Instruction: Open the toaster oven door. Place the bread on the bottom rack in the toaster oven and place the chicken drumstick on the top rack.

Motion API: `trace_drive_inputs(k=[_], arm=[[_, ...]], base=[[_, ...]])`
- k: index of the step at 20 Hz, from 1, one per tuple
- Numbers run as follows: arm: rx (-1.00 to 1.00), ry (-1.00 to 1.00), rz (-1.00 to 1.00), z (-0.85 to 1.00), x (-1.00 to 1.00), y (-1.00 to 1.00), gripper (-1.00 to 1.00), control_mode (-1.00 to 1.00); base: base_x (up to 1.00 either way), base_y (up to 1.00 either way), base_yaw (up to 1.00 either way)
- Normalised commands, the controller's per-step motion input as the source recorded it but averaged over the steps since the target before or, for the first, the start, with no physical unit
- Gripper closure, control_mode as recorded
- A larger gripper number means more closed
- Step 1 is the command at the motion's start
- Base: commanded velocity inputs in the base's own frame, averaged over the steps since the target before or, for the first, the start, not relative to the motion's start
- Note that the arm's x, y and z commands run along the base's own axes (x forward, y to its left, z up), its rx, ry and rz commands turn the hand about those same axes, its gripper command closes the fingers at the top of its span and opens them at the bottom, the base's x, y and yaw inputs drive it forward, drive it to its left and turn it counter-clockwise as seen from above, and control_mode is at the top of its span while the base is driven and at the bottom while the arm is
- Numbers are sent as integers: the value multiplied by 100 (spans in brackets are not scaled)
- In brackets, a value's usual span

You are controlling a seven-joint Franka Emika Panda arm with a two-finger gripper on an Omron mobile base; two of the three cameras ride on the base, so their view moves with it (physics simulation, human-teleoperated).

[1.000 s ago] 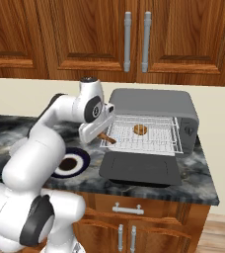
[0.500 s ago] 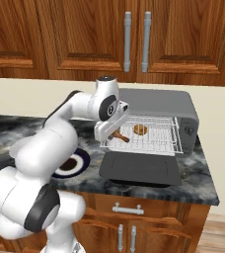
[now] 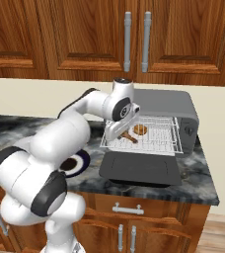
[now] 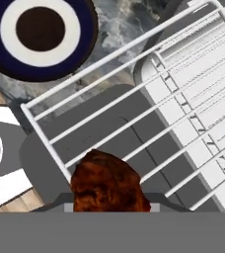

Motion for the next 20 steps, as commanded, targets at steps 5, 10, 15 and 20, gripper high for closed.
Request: trace_drive_inputs(k=[5, 10, 15, 20], arm=[[13, 0, 0, -23, 9, -16, 100, -100], [7, 0, 0, -20, 20, 0, 100, -100], [1, 0, 0, -3, 17, -2, 100, -100], [0, 0, 0, 1, 1, -12, 100, -100]], base=[[0, 0, 0], [0, 0, 0], [0, 0, 0], [0, 0, 0]])
